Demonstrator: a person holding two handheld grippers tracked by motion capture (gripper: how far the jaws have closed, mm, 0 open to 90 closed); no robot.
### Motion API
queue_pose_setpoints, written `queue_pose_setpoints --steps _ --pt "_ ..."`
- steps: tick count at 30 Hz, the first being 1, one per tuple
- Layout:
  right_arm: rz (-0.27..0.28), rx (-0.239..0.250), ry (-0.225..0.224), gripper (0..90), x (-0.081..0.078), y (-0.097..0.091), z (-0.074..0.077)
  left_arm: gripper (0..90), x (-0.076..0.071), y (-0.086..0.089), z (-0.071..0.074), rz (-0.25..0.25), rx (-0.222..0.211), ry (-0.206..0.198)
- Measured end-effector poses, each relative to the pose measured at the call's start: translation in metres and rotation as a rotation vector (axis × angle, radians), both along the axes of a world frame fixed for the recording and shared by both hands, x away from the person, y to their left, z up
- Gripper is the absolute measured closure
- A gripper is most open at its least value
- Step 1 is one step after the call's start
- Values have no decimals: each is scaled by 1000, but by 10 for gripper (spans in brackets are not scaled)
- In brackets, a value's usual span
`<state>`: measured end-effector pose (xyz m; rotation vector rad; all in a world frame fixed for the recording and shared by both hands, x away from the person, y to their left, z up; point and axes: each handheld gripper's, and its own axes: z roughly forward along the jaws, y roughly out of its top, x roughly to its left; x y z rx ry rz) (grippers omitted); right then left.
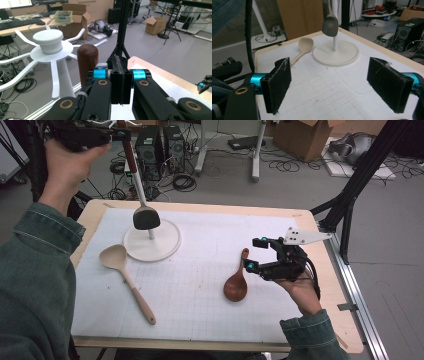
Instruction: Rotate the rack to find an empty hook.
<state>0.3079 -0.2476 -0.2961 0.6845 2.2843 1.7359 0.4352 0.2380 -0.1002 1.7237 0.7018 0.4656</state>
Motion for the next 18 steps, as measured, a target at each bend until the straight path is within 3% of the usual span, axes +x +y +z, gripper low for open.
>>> queue_pose_setpoints --steps 13,18 --pt "2 0 -10 189 -1 0 1 896 -1 0 0 19 14 0" --pt "2 2 -8 189 -1 0 1 896 -1 -4 -4 5 20 5"
